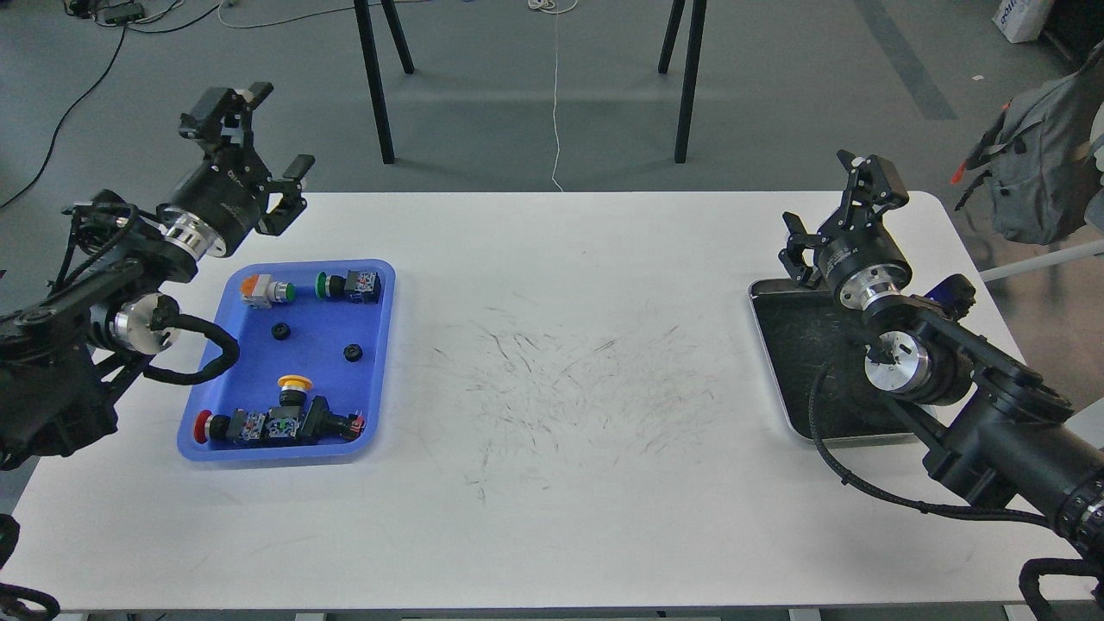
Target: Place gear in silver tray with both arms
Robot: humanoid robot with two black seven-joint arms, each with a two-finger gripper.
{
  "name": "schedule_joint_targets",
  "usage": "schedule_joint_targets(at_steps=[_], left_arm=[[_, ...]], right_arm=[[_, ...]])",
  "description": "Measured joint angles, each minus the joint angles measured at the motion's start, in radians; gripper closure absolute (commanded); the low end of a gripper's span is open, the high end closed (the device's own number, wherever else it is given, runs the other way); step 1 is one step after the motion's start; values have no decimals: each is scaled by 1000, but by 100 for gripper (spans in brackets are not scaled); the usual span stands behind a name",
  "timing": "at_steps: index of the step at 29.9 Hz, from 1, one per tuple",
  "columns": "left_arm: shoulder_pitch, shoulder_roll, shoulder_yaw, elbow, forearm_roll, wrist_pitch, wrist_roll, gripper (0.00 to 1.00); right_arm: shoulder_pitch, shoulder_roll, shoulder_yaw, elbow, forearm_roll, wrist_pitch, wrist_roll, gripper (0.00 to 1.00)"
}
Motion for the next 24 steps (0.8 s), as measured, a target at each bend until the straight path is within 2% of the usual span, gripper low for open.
schedule_joint_targets(at_steps=[2,5,13,19,24], left_arm=[[4,9,-12,-6,-7,48,0,0],[10,25,-17,-37,-9,60,0,0],[10,174,84,-349,37,59,0,0],[14,251,138,-515,325,81,0,0],[17,290,194,-617,595,136,0,0]], right_arm=[[0,0,-1,0,0,1,0,0],[0,1,-1,-1,0,1,0,0],[-1,4,-2,-3,0,0,0,0],[-3,5,-3,-3,0,1,0,0],[-10,4,-6,-2,-1,1,0,0]])
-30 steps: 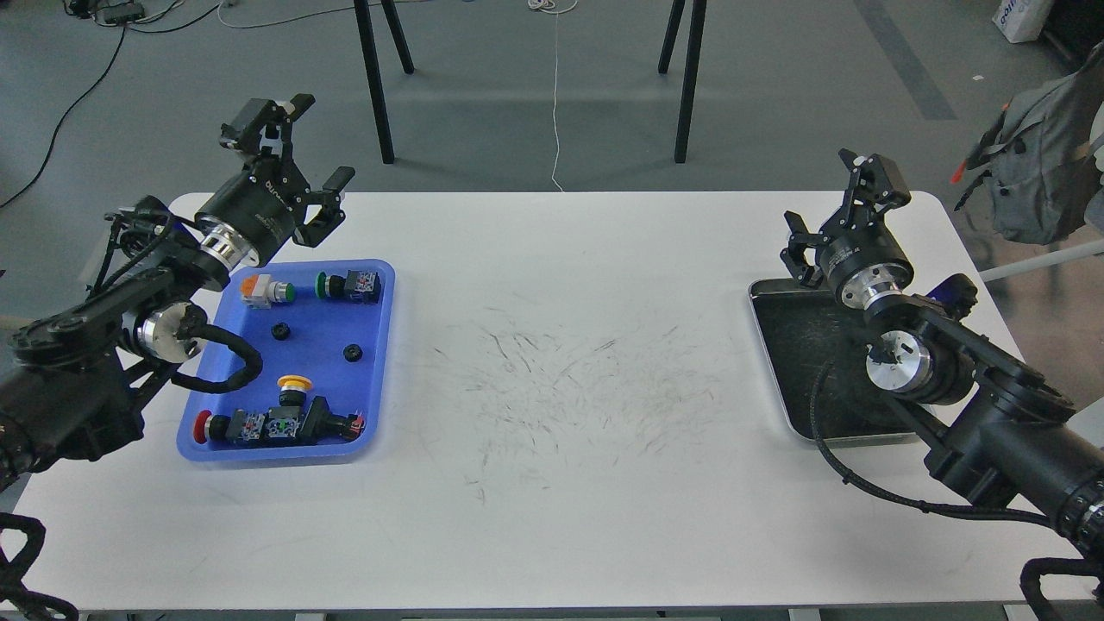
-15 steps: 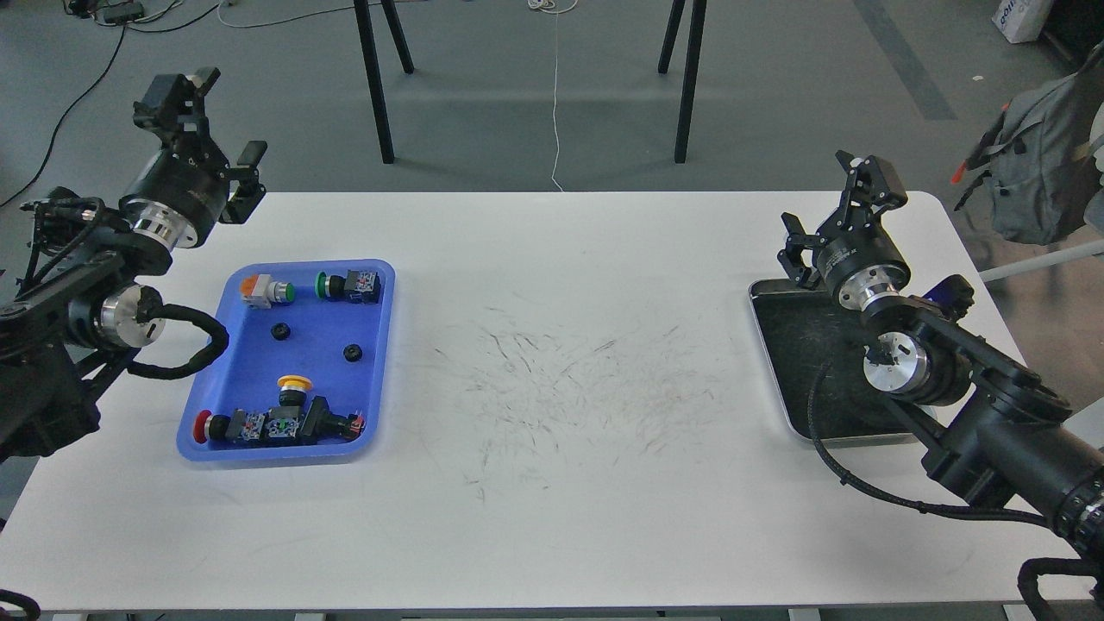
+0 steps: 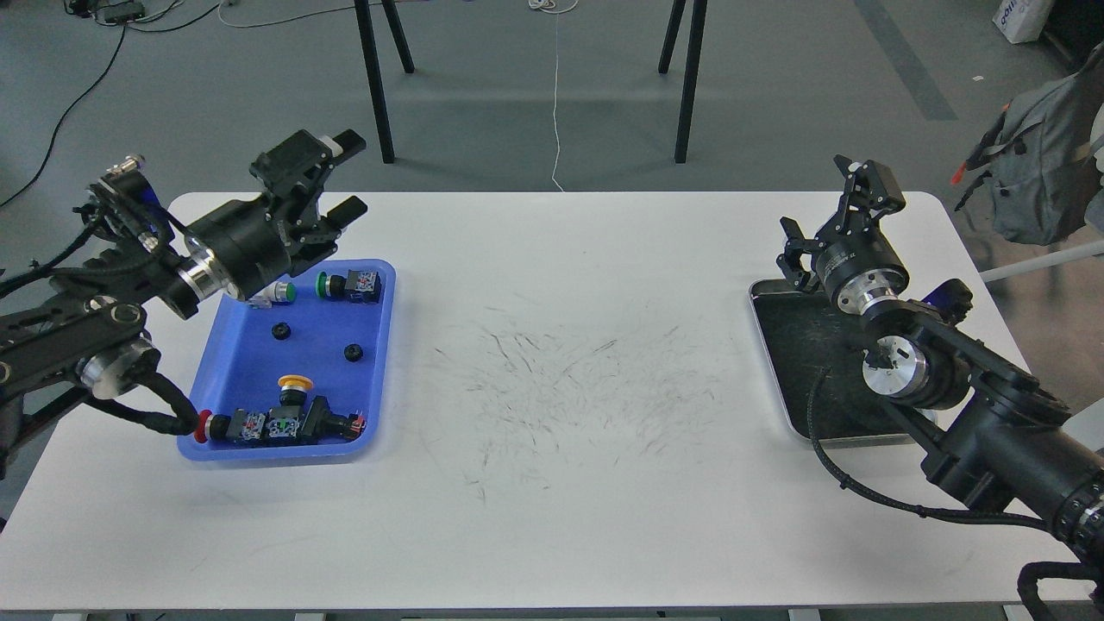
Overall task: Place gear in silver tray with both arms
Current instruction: 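Lower the left gripper into the blue tray onto a black gear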
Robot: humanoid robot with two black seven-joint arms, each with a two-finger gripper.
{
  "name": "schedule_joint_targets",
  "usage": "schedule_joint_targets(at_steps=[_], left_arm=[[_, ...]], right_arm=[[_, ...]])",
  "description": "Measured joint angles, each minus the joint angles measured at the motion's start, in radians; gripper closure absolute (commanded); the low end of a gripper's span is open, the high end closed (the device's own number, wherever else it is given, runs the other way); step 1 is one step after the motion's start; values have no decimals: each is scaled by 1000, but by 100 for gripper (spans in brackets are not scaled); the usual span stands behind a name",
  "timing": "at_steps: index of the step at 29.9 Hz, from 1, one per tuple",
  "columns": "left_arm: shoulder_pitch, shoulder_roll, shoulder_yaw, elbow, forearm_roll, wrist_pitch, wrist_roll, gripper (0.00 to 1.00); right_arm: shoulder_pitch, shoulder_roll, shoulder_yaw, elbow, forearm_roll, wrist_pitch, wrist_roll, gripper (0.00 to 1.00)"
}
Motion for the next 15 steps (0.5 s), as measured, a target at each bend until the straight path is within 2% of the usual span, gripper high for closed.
schedule_joint_targets(at_steps=[5,10,15], left_arm=[[10,-3,12,39,204,40,0,0],[19,-32,31,95,304,154,0,0],[22,-89,117,214,318,170,0,0]], right_arm=[[0,0,0,2,0,-2,0,0],[-1,0,0,2,0,-3,0,0],[-1,0,-3,1,0,-3,0,0]])
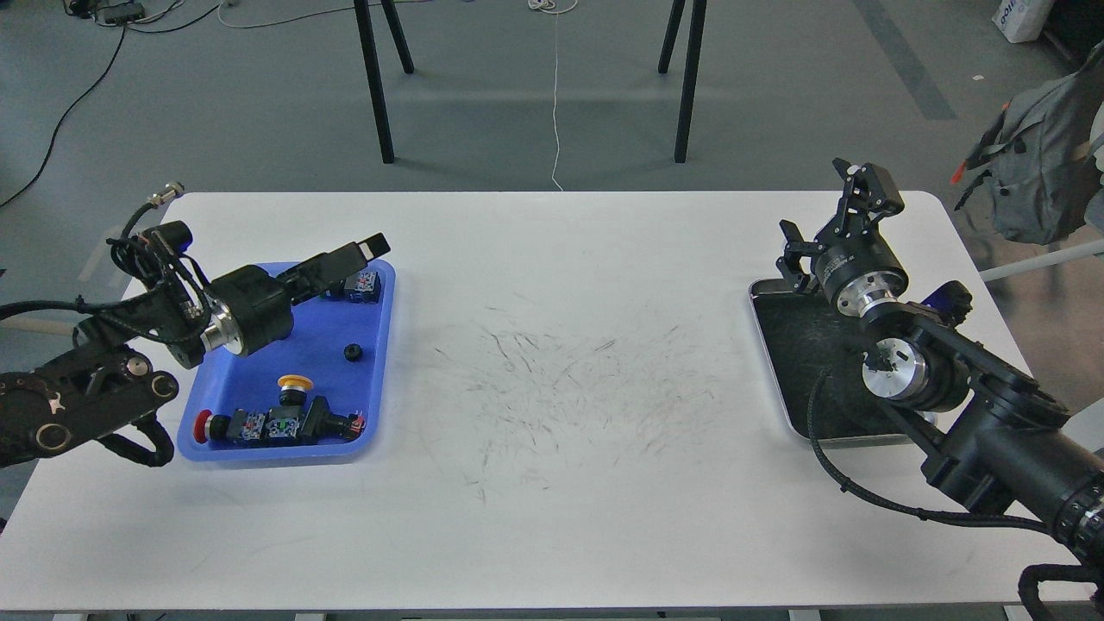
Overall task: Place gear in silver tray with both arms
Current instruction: 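Lower the left gripper into the blue tray onto a black gear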
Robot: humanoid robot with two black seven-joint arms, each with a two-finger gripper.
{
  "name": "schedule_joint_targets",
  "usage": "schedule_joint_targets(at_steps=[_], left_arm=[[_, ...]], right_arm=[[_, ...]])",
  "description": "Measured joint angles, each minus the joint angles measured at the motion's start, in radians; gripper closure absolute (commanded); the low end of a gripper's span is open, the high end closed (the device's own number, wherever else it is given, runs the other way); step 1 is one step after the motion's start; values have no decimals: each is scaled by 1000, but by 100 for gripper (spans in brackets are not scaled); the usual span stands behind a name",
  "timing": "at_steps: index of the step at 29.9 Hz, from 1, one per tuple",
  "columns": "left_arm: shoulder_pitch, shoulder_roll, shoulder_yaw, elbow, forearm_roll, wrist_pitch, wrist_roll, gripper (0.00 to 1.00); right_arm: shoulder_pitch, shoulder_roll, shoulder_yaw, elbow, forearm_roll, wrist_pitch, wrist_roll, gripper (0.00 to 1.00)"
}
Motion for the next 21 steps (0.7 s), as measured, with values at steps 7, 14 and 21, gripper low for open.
schedule_joint_targets(at_steps=[7,14,21], left_arm=[[7,-16,35,64,88,8,0,0],[16,4,115,63,245,15,0,0],[15,29,125,61,444,37,0,1]], right_arm=[[2,1,-5,-2,-1,0,0,0],[4,1,-6,-2,-1,0,0,0],[2,1,-6,-1,-1,0,0,0]])
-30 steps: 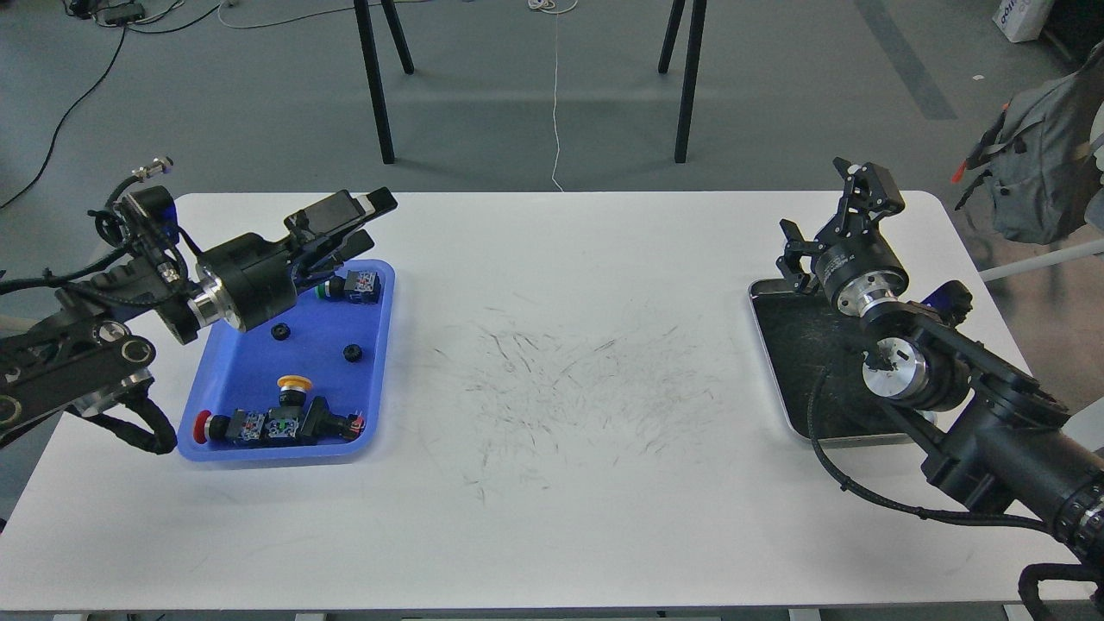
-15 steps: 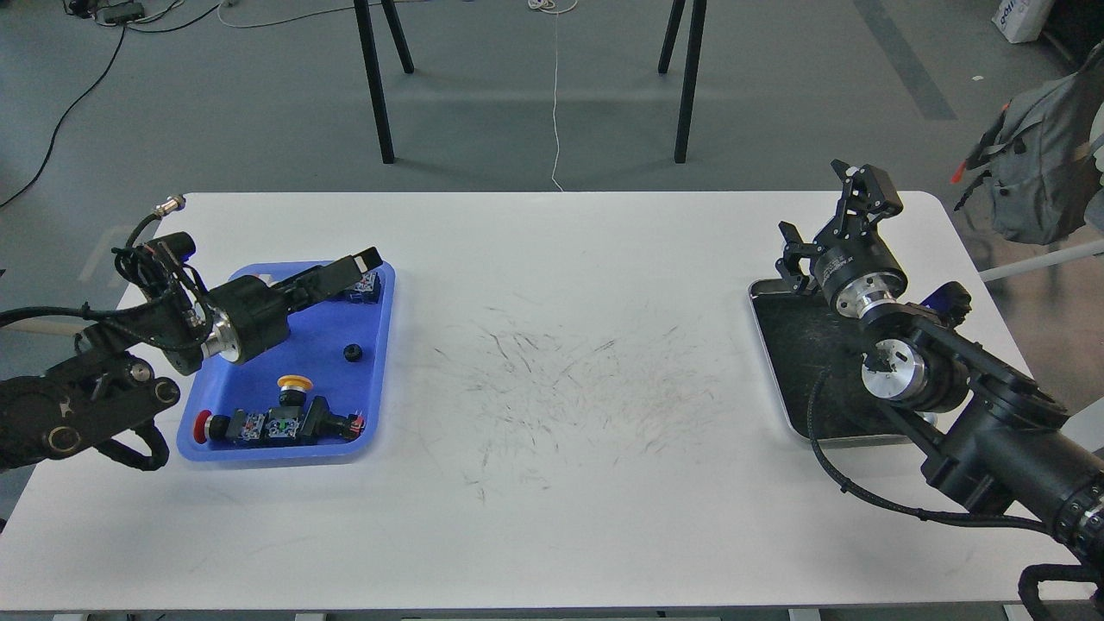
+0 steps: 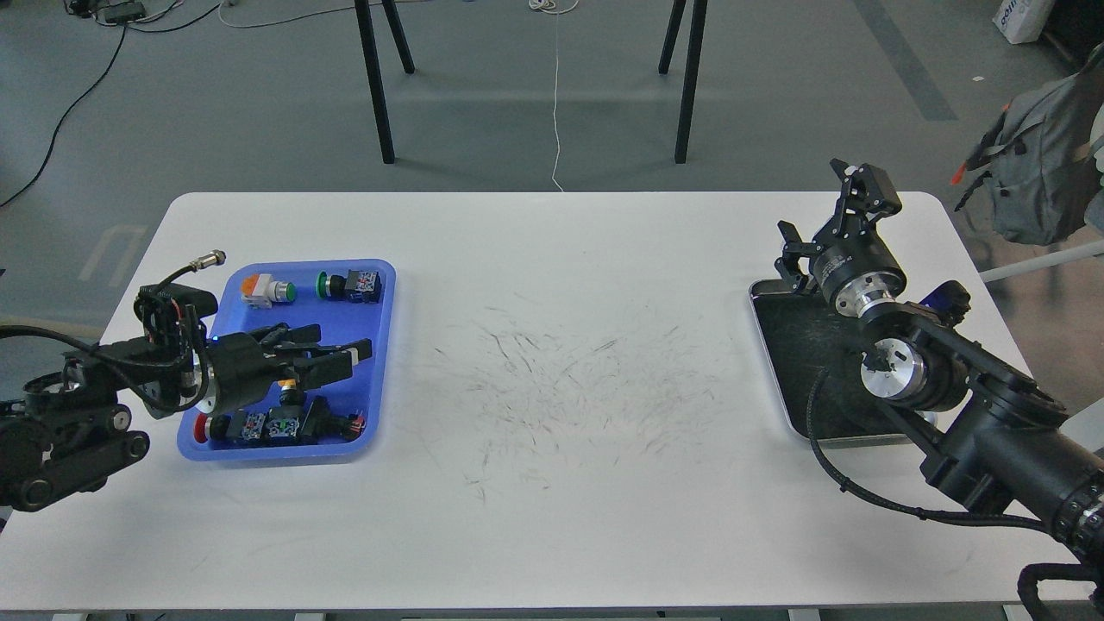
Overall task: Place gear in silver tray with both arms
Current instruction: 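Lower the left gripper into the blue tray onto a black gear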
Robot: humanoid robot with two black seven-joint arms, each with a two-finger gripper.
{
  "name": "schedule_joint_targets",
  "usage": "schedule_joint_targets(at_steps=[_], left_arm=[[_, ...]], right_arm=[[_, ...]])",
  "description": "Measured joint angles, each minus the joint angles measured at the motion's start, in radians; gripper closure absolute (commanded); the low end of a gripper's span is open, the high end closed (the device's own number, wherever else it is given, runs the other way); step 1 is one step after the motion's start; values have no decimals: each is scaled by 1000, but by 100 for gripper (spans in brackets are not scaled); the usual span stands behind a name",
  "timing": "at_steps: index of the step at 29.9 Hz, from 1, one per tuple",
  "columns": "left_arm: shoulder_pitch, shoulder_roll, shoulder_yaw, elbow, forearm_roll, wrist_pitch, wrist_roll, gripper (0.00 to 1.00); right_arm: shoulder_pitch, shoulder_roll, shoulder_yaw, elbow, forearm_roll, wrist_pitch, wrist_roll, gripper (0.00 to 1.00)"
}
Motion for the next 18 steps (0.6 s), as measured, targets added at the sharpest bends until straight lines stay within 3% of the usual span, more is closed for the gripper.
schedule_joint_targets(at_steps=[18], left_arm=[[-6,-91,19,173,58,24,0,15]], right_arm=[[-2,2,0,-1,-1,0,0,0]])
